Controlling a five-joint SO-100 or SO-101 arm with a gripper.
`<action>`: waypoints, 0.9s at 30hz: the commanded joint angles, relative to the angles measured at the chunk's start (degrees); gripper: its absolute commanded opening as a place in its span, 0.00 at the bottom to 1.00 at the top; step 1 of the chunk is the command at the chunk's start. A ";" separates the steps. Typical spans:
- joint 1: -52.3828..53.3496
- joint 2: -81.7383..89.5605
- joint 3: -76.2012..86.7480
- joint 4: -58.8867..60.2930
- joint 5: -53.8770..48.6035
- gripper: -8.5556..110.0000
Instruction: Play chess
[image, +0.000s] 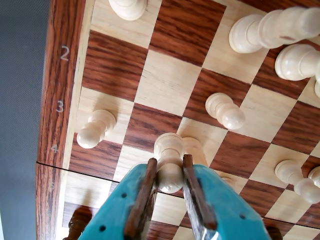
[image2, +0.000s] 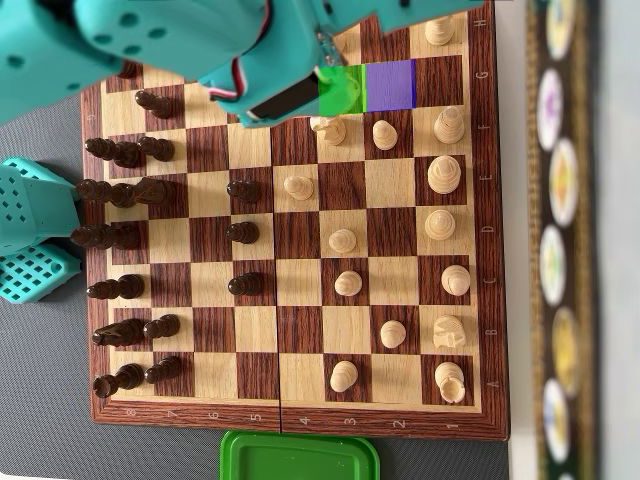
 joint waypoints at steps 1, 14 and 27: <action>-1.14 3.87 0.09 -0.70 0.35 0.12; -2.20 3.52 2.81 -0.70 1.49 0.12; -2.46 1.14 2.81 -3.25 1.41 0.12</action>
